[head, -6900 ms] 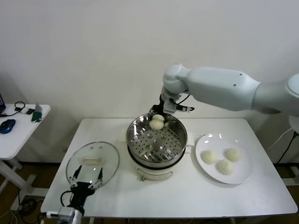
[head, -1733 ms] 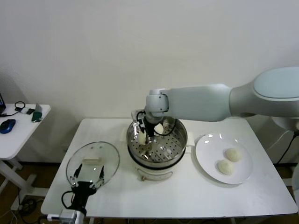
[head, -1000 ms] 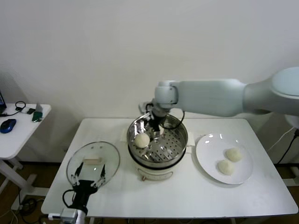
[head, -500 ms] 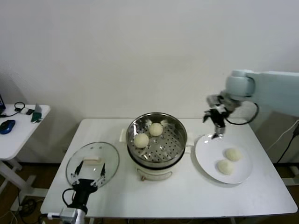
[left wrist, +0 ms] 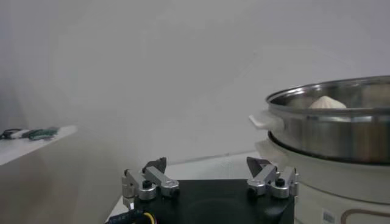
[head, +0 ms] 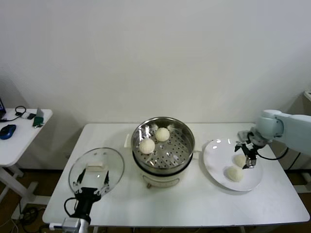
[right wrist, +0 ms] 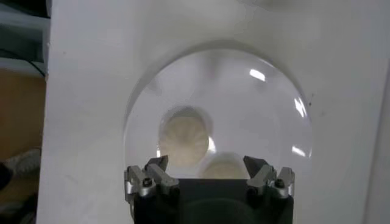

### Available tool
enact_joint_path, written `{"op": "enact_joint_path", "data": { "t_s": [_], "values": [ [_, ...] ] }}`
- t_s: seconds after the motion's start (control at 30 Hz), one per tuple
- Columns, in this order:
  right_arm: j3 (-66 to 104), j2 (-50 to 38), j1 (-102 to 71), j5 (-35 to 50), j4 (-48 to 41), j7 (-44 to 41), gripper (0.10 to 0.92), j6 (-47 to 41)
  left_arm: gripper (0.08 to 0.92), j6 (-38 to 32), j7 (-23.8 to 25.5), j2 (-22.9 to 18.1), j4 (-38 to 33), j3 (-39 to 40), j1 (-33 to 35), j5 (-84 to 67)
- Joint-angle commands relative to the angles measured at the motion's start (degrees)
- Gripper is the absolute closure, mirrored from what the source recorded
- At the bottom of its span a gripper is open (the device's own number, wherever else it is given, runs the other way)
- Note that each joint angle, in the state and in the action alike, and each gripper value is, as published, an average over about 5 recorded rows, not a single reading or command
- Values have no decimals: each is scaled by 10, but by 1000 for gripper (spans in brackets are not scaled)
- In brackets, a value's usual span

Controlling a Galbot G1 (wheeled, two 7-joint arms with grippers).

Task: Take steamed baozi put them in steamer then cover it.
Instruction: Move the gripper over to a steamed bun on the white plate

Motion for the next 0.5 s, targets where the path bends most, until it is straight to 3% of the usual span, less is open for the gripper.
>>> {"op": "enact_joint_path", "data": {
  "t_s": [0.03, 0.5],
  "values": [
    [81, 3, -114, -44, -43, 15, 203, -8, 177, -1, 0, -2, 2, -3, 2, 1],
    [96, 1, -134, -28, -40, 13, 203, -18, 177, 1, 0, 0, 6, -1, 2, 1]
  ]
}}
